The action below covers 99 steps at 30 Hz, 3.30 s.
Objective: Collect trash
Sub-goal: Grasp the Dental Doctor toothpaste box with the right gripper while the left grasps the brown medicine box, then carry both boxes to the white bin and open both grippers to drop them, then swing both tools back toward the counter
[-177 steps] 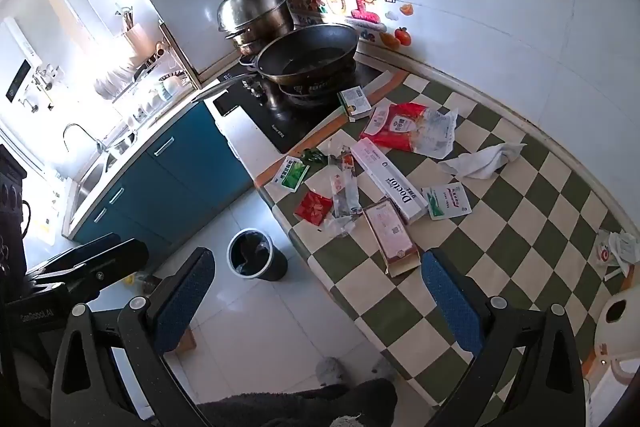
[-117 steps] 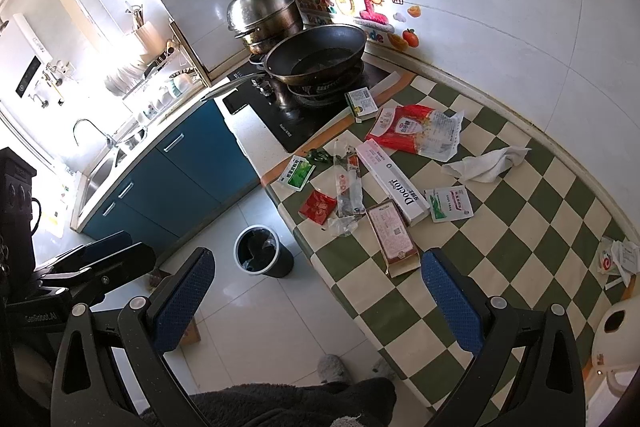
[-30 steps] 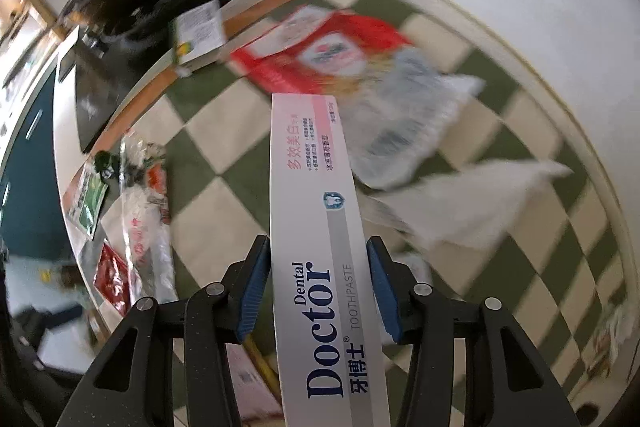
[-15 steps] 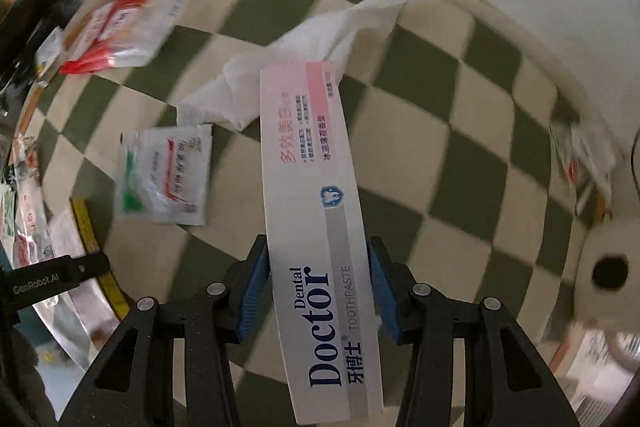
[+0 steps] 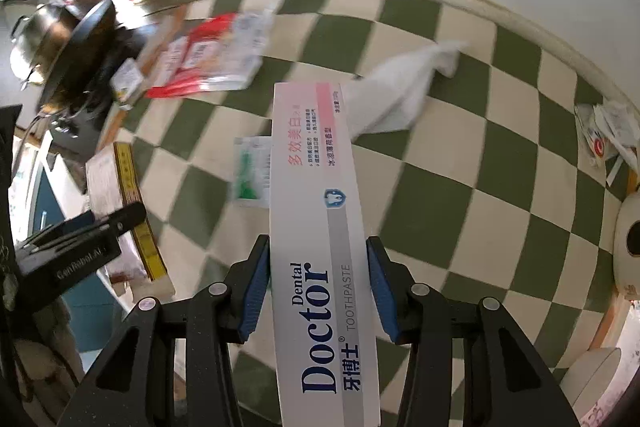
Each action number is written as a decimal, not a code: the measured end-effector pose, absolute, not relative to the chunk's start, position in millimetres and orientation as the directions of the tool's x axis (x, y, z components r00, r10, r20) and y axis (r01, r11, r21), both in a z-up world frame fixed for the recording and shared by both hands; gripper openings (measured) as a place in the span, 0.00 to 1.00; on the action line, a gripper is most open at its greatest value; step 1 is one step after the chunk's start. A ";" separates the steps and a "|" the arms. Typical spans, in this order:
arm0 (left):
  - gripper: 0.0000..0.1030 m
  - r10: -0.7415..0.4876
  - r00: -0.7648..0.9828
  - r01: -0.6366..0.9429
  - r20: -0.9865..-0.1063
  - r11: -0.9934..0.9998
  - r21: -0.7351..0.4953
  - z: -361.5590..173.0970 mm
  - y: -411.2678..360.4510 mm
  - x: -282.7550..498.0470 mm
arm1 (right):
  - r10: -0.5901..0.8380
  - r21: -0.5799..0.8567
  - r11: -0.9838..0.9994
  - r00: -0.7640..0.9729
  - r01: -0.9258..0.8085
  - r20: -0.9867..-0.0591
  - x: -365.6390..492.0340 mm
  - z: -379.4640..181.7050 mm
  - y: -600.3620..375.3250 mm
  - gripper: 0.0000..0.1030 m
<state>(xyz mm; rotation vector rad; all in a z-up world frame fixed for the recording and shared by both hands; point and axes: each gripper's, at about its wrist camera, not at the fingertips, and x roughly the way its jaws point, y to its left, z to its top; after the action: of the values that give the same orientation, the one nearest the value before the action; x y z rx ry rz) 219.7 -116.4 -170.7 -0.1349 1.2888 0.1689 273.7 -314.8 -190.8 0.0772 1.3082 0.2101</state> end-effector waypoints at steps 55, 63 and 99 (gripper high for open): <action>0.94 0.081 -0.050 -0.855 -0.995 0.512 0.085 -723.6 496.4 -102.8 | 0.009 0.039 0.575 -0.041 -0.817 -0.999 65.2 -755.5 398.5 1.00; 0.94 0.163 -0.040 -0.853 -0.986 0.508 0.118 -673.3 478.2 -118.0 | 0.065 -0.011 0.559 0.057 -0.829 -0.996 47.8 -710.3 393.3 1.00; 0.94 0.316 0.131 -0.835 -0.940 0.546 0.067 -248.0 335.7 -161.5 | 0.379 0.201 0.611 0.061 -0.766 -0.923 -2.6 -224.3 246.0 1.00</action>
<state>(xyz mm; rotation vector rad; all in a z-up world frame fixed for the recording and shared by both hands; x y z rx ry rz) -161.5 335.7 -248.0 -0.5550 1.1530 0.9004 -2.6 246.0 -224.3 -0.3886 1.2281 0.9000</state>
